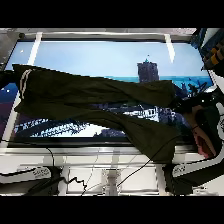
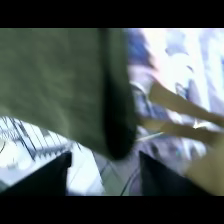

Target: Fold the clothes and pants, and hang the long-sleeved shirts on hangers.

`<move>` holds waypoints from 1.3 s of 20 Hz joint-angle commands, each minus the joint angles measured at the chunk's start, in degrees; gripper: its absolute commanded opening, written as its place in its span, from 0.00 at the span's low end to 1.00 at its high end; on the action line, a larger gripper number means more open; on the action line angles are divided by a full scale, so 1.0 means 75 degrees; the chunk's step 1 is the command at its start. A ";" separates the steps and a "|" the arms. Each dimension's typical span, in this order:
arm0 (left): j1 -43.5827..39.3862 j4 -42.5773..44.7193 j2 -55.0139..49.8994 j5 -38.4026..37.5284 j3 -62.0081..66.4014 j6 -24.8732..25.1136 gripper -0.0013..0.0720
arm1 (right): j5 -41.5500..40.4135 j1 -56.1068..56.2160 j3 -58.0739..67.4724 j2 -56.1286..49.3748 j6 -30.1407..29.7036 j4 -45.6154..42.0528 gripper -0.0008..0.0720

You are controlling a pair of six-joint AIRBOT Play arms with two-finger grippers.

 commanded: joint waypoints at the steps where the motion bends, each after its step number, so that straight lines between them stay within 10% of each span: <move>1: 0.0000 0.0003 -0.0003 0.0000 -0.0003 0.0000 0.07 | -0.0968 0.0280 -0.0117 0.0003 -0.0149 0.0271 0.43; 4: 0.0000 0.0003 -0.0003 0.0000 -0.0003 0.0000 0.07 | -0.1221 0.0321 -0.0038 0.0015 -0.0157 0.0297 0.04; 18: 0.0087 0.0003 0.1052 0.0647 -0.0003 0.0003 0.07 | -0.2530 0.0329 0.1268 0.3165 -0.0318 0.0347 0.03; 26: 0.0023 -0.0175 0.0274 0.1262 -0.0006 -0.0003 0.07 | -0.3724 0.0784 0.1262 0.1751 0.0318 0.0332 0.03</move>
